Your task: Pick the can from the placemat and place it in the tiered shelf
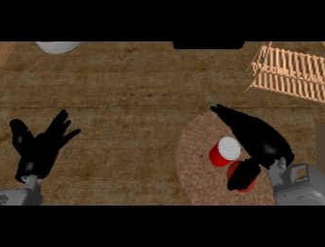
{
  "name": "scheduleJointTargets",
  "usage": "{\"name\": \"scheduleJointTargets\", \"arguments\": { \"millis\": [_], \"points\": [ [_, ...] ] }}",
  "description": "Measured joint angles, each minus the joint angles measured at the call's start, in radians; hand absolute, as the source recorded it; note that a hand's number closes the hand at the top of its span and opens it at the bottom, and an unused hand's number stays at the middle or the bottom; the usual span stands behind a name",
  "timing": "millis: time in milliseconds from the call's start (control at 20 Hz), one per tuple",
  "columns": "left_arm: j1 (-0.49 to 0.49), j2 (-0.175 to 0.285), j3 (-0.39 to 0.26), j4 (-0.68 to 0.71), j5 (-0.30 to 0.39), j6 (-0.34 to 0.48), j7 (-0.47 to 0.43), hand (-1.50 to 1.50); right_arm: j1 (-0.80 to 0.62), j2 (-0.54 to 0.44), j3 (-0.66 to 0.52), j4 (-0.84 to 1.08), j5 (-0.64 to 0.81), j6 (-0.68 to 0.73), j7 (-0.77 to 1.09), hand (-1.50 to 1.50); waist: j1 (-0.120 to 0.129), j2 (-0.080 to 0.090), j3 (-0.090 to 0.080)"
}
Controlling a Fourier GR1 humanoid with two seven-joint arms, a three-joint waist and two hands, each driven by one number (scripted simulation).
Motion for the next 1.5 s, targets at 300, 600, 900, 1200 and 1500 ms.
{"name": "scheduleJointTargets", "arguments": {
  "millis": [300, 600, 900, 1200, 1500],
  "points": [
    [0.005, -0.018, 0.015, -0.024, -0.028, -0.001, 0.038, 0.00, 0.012, 0.036, -0.020, 0.057, 0.107, -0.001, -0.070, -1.50, 0.000, 0.000, -0.001],
    [0.008, -0.043, 0.032, -0.018, -0.056, -0.012, 0.027, 0.00, 0.031, 0.097, -0.037, 0.135, 0.185, -0.050, -0.173, -1.50, 0.001, 0.000, 0.001],
    [0.022, -0.058, 0.051, -0.017, -0.074, -0.038, -0.008, 0.00, 0.034, 0.134, -0.063, 0.208, 0.234, -0.067, -0.263, 1.50, 0.000, -0.001, 0.002],
    [0.018, -0.064, 0.053, -0.029, -0.079, -0.033, 0.025, 0.00, 0.009, 0.099, 0.018, 0.241, 0.277, 0.016, -0.369, 1.50, 0.002, -0.009, -0.006],
    [0.051, -0.070, 0.056, -0.069, -0.085, -0.040, 0.038, 0.00, 0.045, 0.126, 0.016, 0.218, 0.302, -0.019, -0.442, 1.50, -0.002, -0.014, -0.011]
  ]
}}
